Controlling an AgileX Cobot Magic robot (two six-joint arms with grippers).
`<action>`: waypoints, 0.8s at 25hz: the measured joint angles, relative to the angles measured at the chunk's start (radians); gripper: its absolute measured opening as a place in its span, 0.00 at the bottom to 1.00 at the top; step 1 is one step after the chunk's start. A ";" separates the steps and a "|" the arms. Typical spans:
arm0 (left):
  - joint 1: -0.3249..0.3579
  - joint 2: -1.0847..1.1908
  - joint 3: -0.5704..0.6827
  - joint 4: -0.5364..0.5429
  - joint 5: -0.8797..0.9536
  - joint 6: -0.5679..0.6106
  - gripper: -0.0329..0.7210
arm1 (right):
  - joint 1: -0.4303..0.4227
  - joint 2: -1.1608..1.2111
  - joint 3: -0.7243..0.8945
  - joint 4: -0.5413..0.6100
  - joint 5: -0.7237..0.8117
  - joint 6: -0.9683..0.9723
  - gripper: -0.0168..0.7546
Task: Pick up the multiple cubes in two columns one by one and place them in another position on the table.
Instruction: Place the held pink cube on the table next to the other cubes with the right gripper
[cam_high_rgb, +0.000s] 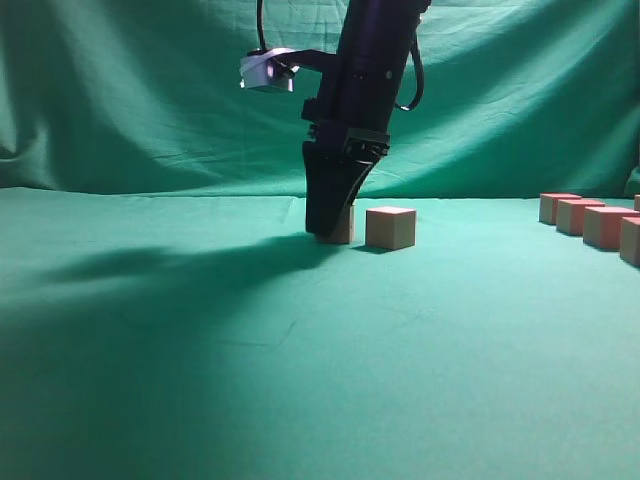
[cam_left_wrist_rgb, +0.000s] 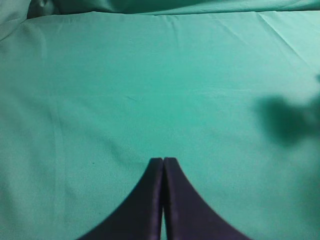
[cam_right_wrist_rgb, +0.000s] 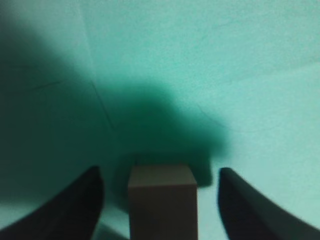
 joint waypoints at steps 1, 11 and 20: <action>0.000 0.000 0.000 0.000 0.000 0.000 0.04 | 0.000 0.000 0.000 0.000 0.000 0.006 0.69; 0.000 0.000 0.000 0.000 0.000 0.000 0.04 | 0.000 -0.006 0.000 -0.001 0.000 0.031 0.80; 0.000 0.000 0.000 0.000 0.000 0.000 0.04 | 0.000 -0.129 -0.119 -0.002 0.086 0.198 0.75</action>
